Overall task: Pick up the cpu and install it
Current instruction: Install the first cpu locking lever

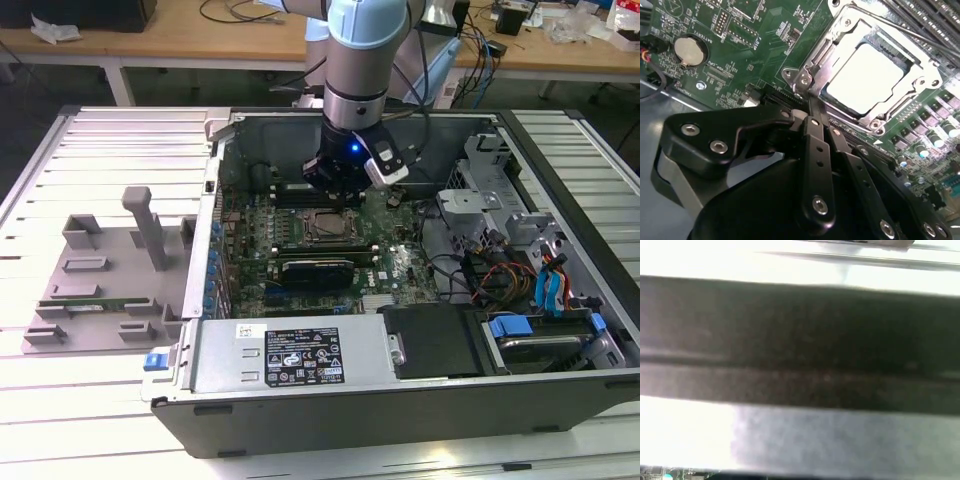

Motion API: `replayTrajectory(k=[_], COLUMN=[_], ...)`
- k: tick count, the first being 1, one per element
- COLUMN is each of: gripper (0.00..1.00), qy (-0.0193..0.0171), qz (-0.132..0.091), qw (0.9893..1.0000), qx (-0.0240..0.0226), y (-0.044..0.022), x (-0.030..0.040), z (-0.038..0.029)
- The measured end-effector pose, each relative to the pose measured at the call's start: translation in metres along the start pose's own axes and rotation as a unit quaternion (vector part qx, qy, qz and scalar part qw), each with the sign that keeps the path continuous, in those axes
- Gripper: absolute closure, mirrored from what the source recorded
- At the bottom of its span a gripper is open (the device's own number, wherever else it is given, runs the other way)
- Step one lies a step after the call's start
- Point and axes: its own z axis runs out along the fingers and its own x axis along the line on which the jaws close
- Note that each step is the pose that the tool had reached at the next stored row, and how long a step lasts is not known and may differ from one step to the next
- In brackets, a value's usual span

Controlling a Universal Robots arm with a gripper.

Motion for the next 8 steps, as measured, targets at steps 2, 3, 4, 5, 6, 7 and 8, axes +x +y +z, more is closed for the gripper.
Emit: replayTrajectory(k=[2,3,4,5,6,7,8], gripper=[0.89,0.89,0.89,0.89,0.89,0.89,0.89], qy=[-0.0004,-0.0004,-0.0005,-0.0004,-0.0003,-0.0001,0.0000], qz=[0.000,0.000,0.000,0.000,0.000,0.000,0.000], qw=[1.0000,1.0000,1.0000,0.9999,0.9998,0.9997,0.9996], qx=[0.0033,0.0067,0.0092,0.0146,0.0203,0.0256,0.0283], y=[0.0000,-0.0003,-0.0009,-0.0022,-0.0037,-0.0050,-0.0056], x=[0.0001,0.0002,0.0004,0.0006,0.0010,0.0014,0.0014], z=[-0.0032,-0.0043,-0.0048,-0.0054,-0.0057,-0.0059,-0.0059])
